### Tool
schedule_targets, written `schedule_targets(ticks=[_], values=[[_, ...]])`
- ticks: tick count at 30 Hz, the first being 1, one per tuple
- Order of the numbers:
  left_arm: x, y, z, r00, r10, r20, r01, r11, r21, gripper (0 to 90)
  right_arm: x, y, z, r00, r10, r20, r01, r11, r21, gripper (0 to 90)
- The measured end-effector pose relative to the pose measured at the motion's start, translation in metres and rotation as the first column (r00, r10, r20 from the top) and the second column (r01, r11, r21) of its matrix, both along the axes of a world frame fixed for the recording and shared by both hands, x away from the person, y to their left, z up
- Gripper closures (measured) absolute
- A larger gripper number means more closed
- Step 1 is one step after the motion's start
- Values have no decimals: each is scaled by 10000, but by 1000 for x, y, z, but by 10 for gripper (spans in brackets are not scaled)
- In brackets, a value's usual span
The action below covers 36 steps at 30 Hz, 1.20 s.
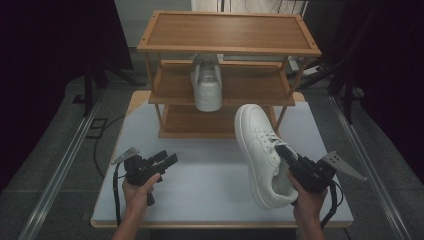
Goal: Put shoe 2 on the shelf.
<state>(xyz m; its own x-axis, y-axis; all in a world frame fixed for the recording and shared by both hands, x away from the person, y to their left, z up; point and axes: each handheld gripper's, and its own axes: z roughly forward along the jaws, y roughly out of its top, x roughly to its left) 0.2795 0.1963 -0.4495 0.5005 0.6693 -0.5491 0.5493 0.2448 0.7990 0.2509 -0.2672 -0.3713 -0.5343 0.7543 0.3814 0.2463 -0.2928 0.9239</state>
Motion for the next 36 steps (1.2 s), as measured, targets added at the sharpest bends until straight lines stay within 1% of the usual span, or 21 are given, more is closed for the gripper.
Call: schedule_targets(ticks=[4,5,7,8,9,13,15,17,21,22,23,26,27,31,36], values=[[1,0,-2,10000,-13,-40,13,10000,8,371,4,4,10,9999,-63,133,62,9999,95,839],[1,0,-2,10000,-13,-40,13,10000,8,371,4,4,10,9999,-63,133,62,9999,95,839],[1,-1,-3,10000,-28,-58,28,10000,6,371,7,7,18,9997,-94,227,89,9997,230,839],[1,-1,-3,10000,-28,-58,28,10000,6,371,7,7,18,9997,-94,227,89,9997,230,839],[1,-1,-3,10000,-38,-54,38,10000,-5,371,12,9,25,9995,-151,262,143,9994,302,839],[0,-3,-2,10000,-68,-30,68,10000,-45,372,24,15,38,9992,-260,292,254,9994,227,839],[1,-3,-2,9999,-109,-41,109,9999,-7,371,30,19,44,9990,-353,269,346,9990,288,839],[1,-3,-1,10000,-99,-12,99,9999,-56,371,37,22,49,9990,-368,261,361,9990,264,839],[1,-3,-2,9999,-151,-38,151,9999,-26,371,53,30,59,9986,-453,276,447,9987,230,839],[1,-3,-2,9999,-151,-38,151,9999,-26,371,53,30,59,9986,-453,276,447,9987,230,839],[0,-2,-2,9999,-152,-33,152,9999,14,372,60,33,63,9982,-564,225,560,9982,201,839],[0,-2,-1,9999,-173,-10,173,9998,-13,371,68,36,68,9976,-696,2,696,9973,250,839],[-1,-2,-1,9998,-186,2,186,9998,-5,371,72,38,68,9969,-786,-25,786,9963,333,839],[-1,-2,-1,9998,-210,-7,210,9998,-16,371,86,44,72,9948,-998,-185,999,9950,33,838],[-1,-2,0,9998,-214,16,214,9997,-74,371,106,52,74,9910,-1270,-418,1268,9919,-60,838]])
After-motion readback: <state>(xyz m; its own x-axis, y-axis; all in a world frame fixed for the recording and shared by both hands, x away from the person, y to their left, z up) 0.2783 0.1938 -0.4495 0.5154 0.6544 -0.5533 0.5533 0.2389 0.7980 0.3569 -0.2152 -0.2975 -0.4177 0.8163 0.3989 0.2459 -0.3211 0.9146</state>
